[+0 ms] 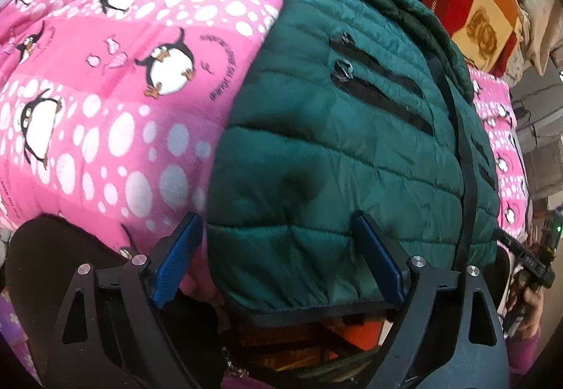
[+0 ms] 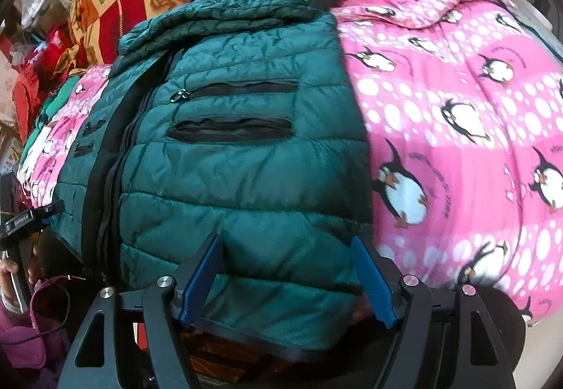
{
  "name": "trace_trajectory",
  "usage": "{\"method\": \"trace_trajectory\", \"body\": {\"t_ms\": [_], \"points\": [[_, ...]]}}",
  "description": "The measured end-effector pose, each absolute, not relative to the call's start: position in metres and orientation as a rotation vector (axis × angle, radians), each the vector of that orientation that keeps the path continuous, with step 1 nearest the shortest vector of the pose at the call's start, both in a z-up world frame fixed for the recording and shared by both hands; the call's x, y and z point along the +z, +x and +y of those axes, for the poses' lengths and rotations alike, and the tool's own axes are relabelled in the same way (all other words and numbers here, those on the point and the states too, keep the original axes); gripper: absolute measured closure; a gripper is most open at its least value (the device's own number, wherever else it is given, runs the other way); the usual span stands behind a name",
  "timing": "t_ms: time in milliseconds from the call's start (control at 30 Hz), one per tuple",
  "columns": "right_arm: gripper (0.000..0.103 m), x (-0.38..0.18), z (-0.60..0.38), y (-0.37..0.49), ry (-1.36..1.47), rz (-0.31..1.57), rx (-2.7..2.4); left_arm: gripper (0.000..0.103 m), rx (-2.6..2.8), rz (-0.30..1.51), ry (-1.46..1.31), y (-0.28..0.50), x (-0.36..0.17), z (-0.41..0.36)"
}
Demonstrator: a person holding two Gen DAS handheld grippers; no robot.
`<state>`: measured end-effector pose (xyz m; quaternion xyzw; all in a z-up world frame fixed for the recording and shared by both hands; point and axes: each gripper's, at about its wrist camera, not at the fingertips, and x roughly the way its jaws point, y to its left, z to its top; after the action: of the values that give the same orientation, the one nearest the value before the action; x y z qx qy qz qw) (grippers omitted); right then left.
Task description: Fold large clothes
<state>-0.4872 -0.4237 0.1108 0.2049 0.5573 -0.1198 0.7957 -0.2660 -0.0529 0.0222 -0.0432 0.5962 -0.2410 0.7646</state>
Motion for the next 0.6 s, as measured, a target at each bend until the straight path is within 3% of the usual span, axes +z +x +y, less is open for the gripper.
{"method": "trace_trajectory", "body": {"t_ms": [300,367,433,467,533,600], "points": [[0.029,0.093,-0.428,-0.487,0.523,1.247,-0.156,0.015,-0.547,1.305,-0.095,-0.27,0.02,-0.056],[0.03,0.091,-0.421,-0.487,0.496,1.238,-0.119,0.019,-0.569,1.306,-0.089,-0.272,0.02,-0.058],[0.05,0.093,-0.417,-0.486,0.469,1.212,-0.096,0.046,-0.569,1.292,-0.065,-0.273,0.024,-0.061],[0.058,0.094,-0.417,-0.486,0.462,1.205,-0.092,0.052,-0.564,1.279,-0.048,-0.274,0.027,-0.062],[0.071,0.099,-0.421,-0.486,0.474,1.183,-0.083,0.076,-0.552,1.243,-0.014,-0.275,0.035,-0.063],[0.08,0.107,-0.422,-0.486,0.466,1.167,-0.072,0.084,-0.552,1.208,0.003,-0.277,0.045,-0.064]]}}
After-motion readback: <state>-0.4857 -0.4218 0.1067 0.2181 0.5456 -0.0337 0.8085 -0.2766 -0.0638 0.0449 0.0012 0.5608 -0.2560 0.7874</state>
